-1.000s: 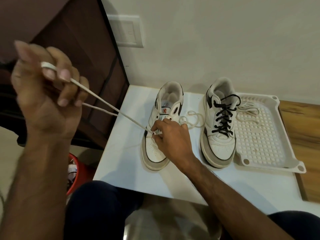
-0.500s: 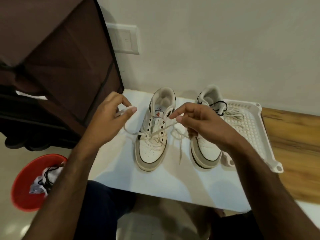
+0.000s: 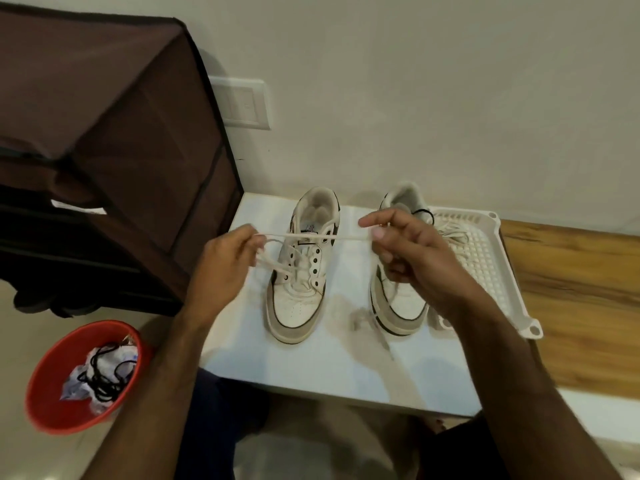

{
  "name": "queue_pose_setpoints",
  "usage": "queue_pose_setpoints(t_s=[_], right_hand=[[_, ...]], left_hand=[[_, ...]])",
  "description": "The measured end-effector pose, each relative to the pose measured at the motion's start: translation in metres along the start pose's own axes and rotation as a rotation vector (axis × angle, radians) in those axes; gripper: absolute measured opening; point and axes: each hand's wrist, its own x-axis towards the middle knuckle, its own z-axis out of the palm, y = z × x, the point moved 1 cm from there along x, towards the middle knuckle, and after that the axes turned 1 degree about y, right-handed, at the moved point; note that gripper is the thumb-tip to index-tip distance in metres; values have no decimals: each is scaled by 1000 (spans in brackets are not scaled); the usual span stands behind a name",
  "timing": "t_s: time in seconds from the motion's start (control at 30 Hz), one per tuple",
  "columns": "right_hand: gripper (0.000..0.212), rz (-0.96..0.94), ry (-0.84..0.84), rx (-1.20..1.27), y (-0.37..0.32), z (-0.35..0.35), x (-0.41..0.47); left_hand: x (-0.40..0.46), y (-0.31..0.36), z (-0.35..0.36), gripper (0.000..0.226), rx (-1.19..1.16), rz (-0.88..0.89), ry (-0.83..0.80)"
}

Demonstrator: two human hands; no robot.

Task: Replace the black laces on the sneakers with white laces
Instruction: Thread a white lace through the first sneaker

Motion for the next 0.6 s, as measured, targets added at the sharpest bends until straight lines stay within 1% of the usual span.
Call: queue_pose_setpoints(t_s=[0.03,0.1,0.17,0.2,0.23,0.27,0.3,0.33,0.37,0.4,0.43,0.47,0.5,0.53,0.57,0.6], right_hand=[[17,0,38,33,0,-7,0],[17,1,100,73,3,-16,0],[18,4,125,75,7,-18,2],[18,9,122,66,10,-16,3],[18,14,111,48,14,-13,4],[16,20,92,24,17,-8,5],[14,29,69,-5,20,-2,6],[10,38,46,-31,22,4,7],[8,47,23,-47,24,11,8],[6,54,0,-52,26,18,10],[7,59,-23,-51,28,24,12],[8,60,-43,-46,29,29,14],[9,59,-59,-42,30,33,15],[10,58,-66,-40,31,34,16],[10,57,-67,-42,30,34,17],[10,57,-63,-53,30,31,17]], left_hand=[[-1,-14,-5,27,17,-90,23],[-4,-36,-7,24,48,-229,7],[-3,-47,-3,14,106,-311,-31],[-2,-47,-1,12,161,-308,-60],[-2,-44,2,24,230,-269,-88],[-2,-37,2,39,277,-188,-110],[-3,-25,2,50,280,-77,-122],[-3,-10,2,54,205,30,-144],[-4,6,4,54,47,107,-199],[-5,18,9,50,-143,124,-282],[-6,29,14,45,-309,91,-365],[-6,36,20,40,-427,43,-425],[-7,38,26,33,-503,10,-455],[-7,38,30,22,-518,-10,-459],[-7,35,32,14,-500,-6,-434],[-5,30,30,17,-468,6,-370]])
